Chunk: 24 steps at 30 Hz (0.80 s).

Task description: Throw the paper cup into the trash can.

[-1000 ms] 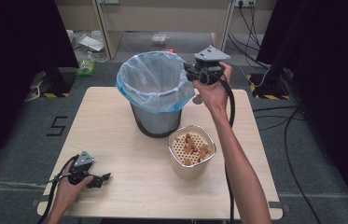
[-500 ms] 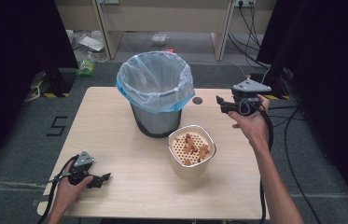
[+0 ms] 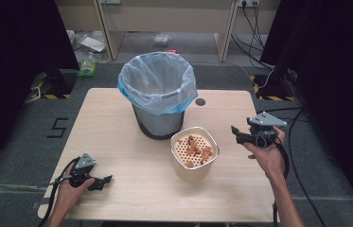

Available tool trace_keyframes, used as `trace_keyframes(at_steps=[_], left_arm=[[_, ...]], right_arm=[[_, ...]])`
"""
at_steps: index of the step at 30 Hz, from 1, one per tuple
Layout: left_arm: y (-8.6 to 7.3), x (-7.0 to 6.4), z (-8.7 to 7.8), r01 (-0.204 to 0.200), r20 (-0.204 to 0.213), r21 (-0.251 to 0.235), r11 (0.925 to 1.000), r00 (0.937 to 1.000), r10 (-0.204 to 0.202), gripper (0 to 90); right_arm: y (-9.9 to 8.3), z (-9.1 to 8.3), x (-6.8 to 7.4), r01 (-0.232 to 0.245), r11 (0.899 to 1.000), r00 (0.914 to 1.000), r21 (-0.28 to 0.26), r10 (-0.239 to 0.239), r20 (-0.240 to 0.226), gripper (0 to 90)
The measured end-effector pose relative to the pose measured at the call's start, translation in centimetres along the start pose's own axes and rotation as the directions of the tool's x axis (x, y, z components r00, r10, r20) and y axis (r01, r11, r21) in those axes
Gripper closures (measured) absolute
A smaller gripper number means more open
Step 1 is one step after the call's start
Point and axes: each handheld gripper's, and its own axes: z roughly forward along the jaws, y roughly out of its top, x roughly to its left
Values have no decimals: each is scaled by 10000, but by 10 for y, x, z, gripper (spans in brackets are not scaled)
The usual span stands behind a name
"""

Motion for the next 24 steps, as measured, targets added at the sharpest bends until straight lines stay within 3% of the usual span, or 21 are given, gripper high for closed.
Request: trace_keyframes(at_steps=[4,5,8,12,13,15,18,24], left_arm=[[0,0,0,-1,-5,-8,10000,10000,1,0],[0,0,0,-2,-6,-8,10000,10000,2,0],[0,0,0,-3,-8,-10,10000,10000,3,0],[0,0,0,-6,-14,-4,10000,10000,6,0],[0,0,0,-1,-15,-5,10000,10000,1,0],[0,0,0,-4,-11,-5,10000,10000,4,0],[0,0,0,-8,-8,-4,10000,10000,8,0],[0,0,0,-21,2,-2,10000,10000,21,0]], right_arm=[[-19,-1,1,-173,9997,9998,170,172,47,336],[-32,0,3,-356,9992,9994,192,356,7,336],[-43,1,5,-479,9985,9989,249,479,-1,335],[-65,3,7,-928,9950,9955,371,934,-146,332],[-77,7,8,-992,9930,9947,646,1007,-194,326],[-80,8,8,-952,9917,9950,864,975,-225,324],[-99,13,12,-967,9870,9949,1282,994,-145,325],[-113,19,17,-837,9821,9960,1689,876,-159,324]])
